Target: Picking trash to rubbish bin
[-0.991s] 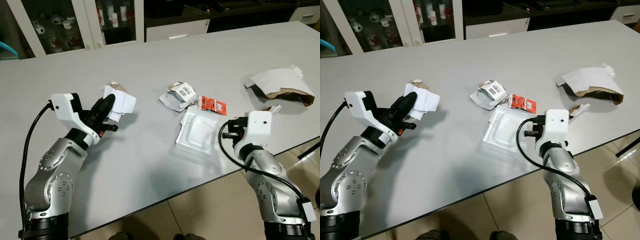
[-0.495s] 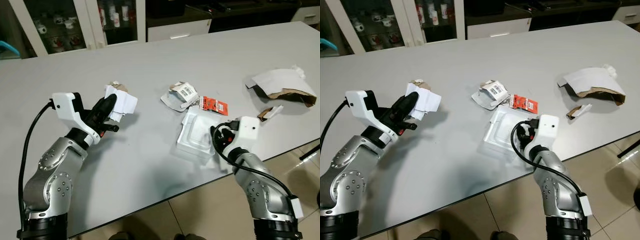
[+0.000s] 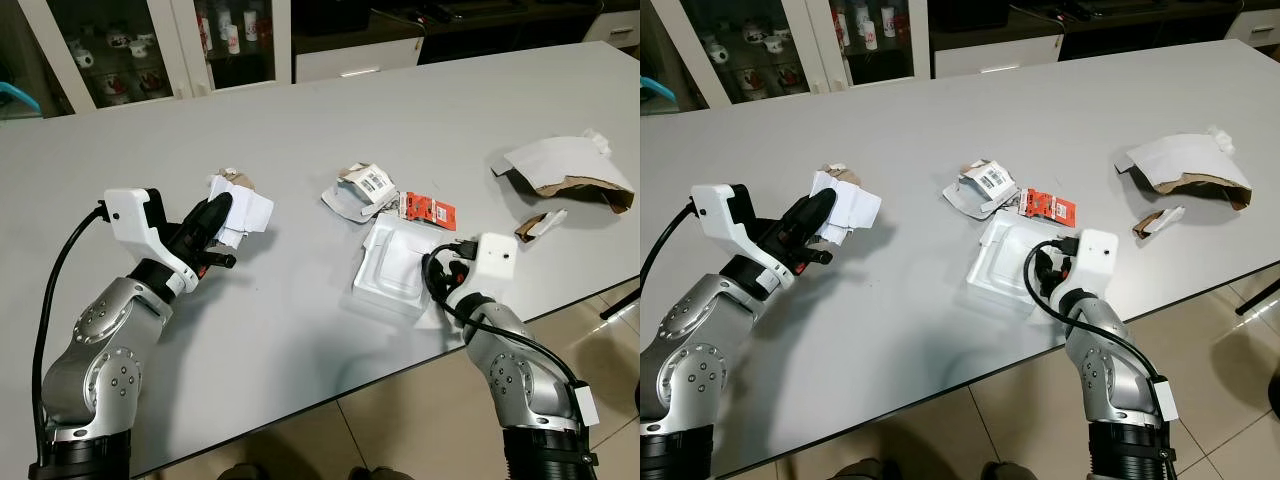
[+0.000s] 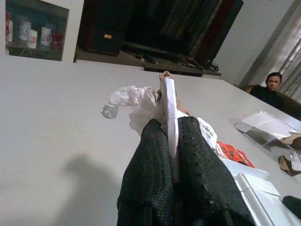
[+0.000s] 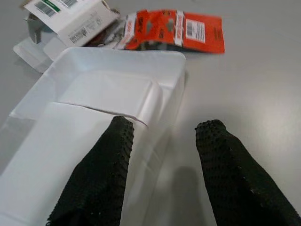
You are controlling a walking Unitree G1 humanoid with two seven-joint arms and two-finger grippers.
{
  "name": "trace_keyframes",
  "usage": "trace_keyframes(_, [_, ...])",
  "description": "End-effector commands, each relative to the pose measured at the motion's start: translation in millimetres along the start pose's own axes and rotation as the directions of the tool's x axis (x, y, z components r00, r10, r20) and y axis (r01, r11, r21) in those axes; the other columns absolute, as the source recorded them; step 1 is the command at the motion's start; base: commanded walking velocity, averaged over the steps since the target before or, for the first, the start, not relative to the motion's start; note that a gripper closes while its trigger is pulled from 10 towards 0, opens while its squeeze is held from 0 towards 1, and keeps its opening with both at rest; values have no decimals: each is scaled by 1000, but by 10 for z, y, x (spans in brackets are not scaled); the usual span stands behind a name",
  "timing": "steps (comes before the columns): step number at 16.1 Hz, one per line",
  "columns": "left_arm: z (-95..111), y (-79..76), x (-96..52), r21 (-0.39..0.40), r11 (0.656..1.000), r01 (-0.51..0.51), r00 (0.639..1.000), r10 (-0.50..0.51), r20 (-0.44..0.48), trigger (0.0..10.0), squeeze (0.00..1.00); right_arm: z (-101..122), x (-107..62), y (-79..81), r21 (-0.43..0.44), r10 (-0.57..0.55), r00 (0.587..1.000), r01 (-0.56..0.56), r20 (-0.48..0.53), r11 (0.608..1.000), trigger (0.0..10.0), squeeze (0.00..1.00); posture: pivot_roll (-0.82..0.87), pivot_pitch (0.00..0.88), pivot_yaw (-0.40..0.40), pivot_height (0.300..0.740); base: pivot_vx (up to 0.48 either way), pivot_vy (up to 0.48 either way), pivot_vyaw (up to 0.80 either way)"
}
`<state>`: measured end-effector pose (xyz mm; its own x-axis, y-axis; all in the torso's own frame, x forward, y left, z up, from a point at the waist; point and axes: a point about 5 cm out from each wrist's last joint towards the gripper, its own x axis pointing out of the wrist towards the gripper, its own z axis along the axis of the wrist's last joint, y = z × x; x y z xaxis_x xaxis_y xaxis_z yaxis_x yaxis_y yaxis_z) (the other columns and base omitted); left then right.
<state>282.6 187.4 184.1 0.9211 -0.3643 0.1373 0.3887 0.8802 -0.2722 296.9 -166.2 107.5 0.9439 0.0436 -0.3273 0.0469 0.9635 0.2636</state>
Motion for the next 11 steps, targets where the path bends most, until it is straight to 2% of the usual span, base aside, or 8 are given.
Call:
trace_keyframes(1, [29, -25, -7, 10, 1000, 14, 1000, -14, -2, 0, 0, -76, 19, -24, 45, -14, 998, 17, -56, 999, 10000, 0, -27, 108, -1, 740, 0, 0, 0])
trace_keyframes(4, [30, -23, -3, 11, 1000, 16, 1000, -16, -5, 0, 0, -196, 20, -16, 72, 1, 991, 8, -134, 997, 10000, 0, -27, 108, -1, 740, 0, 0, 0])
trace_keyframes(5, [31, -24, -2, 11, 1000, 17, 1000, -17, -5, 0, 0, -218, 17, -17, 78, 1, 989, 10, -147, 997, 7765, 0, -24, 111, 1, 740, 0, 0, 0])
trace_keyframes(6, [32, -24, -1, 11, 1000, 19, 1000, -19, -6, 0, 0, -231, 15, -21, 83, 0, 988, 13, -157, 996, 2275, 0, -24, 111, 1, 740, 0, 0, 0])
trace_keyframes(7, [32, -25, 0, 11, 1000, 21, 1000, -21, -7, 0, 0, -243, 14, -26, 100, 0, 986, 17, -166, 995, 0, 0, -24, 111, 1, 740, 0, 0, 0])
trace_keyframes(11, [23, -45, 9, 10, 999, 40, 999, -40, -15, 0, 0, -267, 11, -69, 137, -9, 982, 35, -190, 990, 0, 0, -22, 105, 3, 740, 0, 0, 0])
